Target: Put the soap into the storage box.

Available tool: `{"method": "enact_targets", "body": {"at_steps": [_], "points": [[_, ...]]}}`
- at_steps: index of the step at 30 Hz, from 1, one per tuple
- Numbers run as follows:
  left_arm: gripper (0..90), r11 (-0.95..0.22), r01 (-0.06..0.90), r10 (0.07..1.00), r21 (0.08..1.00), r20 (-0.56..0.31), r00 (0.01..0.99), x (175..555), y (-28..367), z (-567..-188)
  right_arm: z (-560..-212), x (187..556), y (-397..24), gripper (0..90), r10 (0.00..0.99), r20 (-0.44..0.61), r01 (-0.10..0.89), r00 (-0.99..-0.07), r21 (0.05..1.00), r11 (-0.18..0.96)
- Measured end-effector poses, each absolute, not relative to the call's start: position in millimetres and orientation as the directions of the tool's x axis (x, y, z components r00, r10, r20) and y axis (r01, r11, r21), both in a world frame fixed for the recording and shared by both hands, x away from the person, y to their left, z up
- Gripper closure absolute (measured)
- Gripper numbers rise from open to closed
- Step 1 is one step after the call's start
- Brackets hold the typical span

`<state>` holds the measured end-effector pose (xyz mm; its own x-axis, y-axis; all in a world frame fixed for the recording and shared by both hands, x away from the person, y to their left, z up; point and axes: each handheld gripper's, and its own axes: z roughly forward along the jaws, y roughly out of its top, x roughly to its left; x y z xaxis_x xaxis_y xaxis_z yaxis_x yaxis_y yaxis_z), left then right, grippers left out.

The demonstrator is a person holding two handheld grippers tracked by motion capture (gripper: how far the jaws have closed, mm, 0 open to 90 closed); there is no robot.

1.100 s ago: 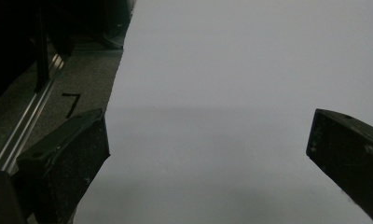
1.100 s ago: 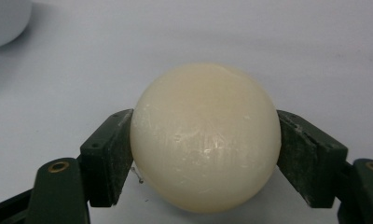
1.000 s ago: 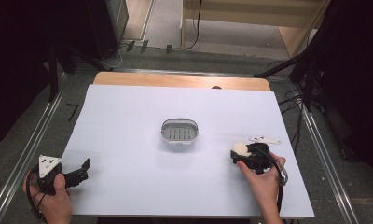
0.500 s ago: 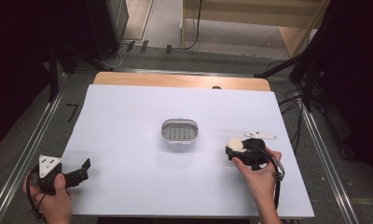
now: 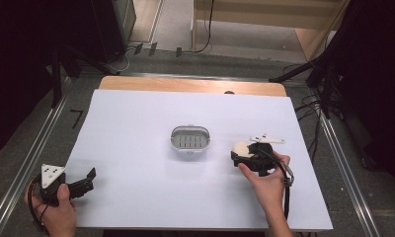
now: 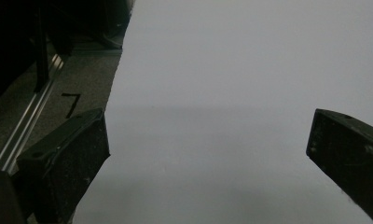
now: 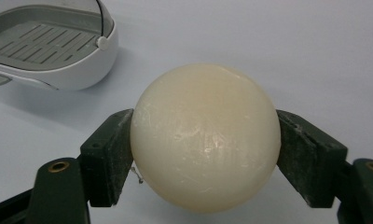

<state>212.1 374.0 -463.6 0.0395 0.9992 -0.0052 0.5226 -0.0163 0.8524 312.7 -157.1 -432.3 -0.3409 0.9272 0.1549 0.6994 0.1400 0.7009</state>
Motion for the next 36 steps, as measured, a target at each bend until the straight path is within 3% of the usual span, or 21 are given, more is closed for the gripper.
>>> {"method": "enact_targets", "body": {"at_steps": [36], "points": [[0.0,-0.022,0.529,0.999,0.848,-0.003,0.045,212.8,374.0,-463.8,-419.8,323.4,-119.8,25.6,0.901,0.144,0.674,-0.410,0.713,0.193]]}}
